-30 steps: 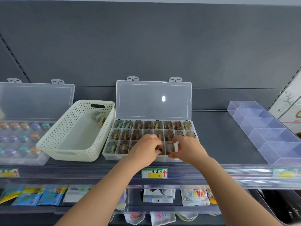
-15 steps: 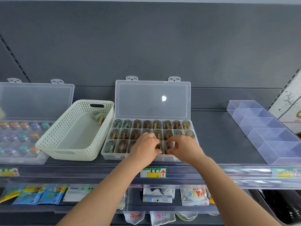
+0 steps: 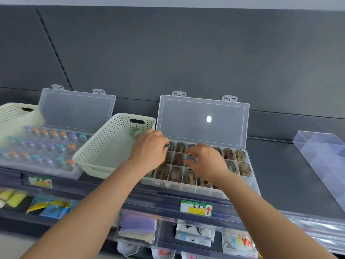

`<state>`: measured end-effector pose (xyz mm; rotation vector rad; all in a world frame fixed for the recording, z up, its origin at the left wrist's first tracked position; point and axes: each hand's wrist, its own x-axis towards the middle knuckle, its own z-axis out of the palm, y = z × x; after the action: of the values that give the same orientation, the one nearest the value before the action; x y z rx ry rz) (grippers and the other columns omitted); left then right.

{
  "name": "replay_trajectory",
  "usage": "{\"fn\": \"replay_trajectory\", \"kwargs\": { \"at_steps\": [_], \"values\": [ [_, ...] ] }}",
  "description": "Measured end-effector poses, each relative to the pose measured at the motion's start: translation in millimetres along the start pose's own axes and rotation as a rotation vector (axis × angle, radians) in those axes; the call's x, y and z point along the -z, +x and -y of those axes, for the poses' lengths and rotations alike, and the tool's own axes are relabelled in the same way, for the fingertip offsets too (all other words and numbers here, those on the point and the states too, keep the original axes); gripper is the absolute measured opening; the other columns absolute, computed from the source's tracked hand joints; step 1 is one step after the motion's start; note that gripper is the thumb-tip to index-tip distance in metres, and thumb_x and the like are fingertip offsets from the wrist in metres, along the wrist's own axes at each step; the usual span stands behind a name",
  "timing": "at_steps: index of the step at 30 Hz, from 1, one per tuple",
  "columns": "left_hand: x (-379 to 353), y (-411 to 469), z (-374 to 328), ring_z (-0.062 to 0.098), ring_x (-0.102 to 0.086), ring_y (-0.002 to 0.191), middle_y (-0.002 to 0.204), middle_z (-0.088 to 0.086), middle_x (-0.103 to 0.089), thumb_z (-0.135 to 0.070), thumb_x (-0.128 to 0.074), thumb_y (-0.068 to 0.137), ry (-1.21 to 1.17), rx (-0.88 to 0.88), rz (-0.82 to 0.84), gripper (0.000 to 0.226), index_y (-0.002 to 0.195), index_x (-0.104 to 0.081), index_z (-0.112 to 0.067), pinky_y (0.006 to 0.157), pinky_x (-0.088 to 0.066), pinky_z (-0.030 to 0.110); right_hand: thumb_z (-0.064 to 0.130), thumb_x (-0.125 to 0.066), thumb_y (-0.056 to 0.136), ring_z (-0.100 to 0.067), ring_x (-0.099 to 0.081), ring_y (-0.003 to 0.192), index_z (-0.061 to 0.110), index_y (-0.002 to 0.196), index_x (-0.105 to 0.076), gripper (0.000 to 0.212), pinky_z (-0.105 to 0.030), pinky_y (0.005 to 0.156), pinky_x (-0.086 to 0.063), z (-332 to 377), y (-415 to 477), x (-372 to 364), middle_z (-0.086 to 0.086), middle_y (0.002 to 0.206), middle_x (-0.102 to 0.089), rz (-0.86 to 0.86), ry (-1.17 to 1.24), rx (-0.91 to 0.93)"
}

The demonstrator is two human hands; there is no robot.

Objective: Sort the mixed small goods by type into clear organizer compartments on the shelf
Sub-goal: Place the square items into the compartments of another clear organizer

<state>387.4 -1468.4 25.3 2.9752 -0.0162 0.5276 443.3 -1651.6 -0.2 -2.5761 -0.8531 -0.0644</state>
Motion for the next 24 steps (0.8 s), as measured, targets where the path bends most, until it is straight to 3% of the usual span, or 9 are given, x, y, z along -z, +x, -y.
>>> {"fn": "replay_trajectory", "kwargs": {
  "at_steps": [5,12,15,17,20,24],
  "values": [
    [2,12,69,0.018,-0.051,0.103,0.099,-0.002,-0.057,-0.018,-0.057,0.090,0.042,0.156,0.128,0.010,0.094,-0.067,-0.019,0.090,-0.047,0.033,0.037,-0.061,0.088,-0.021,-0.056,0.105,0.021,0.117,-0.064,0.033,-0.034,0.089,-0.048,46,54,-14,-0.002,0.114,-0.062,0.013,-0.025,0.141],
    [-34,44,147,0.021,-0.051,0.111,0.121,0.003,-0.055,-0.010,-0.056,0.089,0.043,0.165,0.356,0.037,0.125,-0.057,-0.013,0.095,-0.045,0.033,0.044,-0.057,0.086,-0.024,-0.049,0.112,0.022,0.112,-0.067,0.035,-0.037,0.095,-0.042,95,135,-48,-0.002,0.113,-0.065,0.130,-0.163,0.194],
    [-52,60,167,0.022,-0.051,0.117,0.129,0.002,-0.053,-0.003,-0.054,0.087,-0.007,0.105,0.378,0.044,0.130,-0.051,-0.014,0.098,-0.044,0.036,0.050,-0.050,0.085,-0.026,-0.048,0.107,0.019,0.098,-0.065,0.037,-0.037,0.090,-0.037,105,162,-65,-0.004,0.102,-0.064,0.246,-0.393,0.153],
    [-63,69,176,0.024,-0.051,0.118,0.127,0.001,-0.053,0.004,-0.050,0.084,-0.024,0.047,0.385,0.044,0.124,-0.052,-0.014,0.094,-0.044,0.036,0.045,-0.049,0.086,-0.026,-0.046,0.105,0.018,0.090,-0.059,0.029,-0.037,0.089,-0.033,108,173,-74,-0.003,0.095,-0.060,0.292,-0.504,0.116],
    [-78,82,187,0.022,-0.046,0.123,0.133,-0.001,-0.050,0.005,-0.051,0.084,-0.021,-0.017,0.370,0.051,0.130,-0.051,-0.018,0.098,-0.043,0.037,0.033,-0.049,0.086,-0.025,-0.044,0.105,0.019,0.082,-0.048,0.014,-0.037,0.085,-0.029,113,185,-82,-0.002,0.091,-0.058,0.324,-0.571,0.064],
    [-86,92,196,0.022,-0.042,0.108,0.107,0.003,-0.047,0.002,-0.050,0.082,0.060,0.019,0.367,0.026,0.101,-0.059,-0.013,0.082,-0.046,0.035,0.024,-0.052,0.084,-0.026,-0.042,0.107,0.021,0.086,-0.048,0.005,-0.039,0.087,-0.027,115,196,-88,-0.003,0.097,-0.060,0.365,-0.609,0.022]
  ]
}}
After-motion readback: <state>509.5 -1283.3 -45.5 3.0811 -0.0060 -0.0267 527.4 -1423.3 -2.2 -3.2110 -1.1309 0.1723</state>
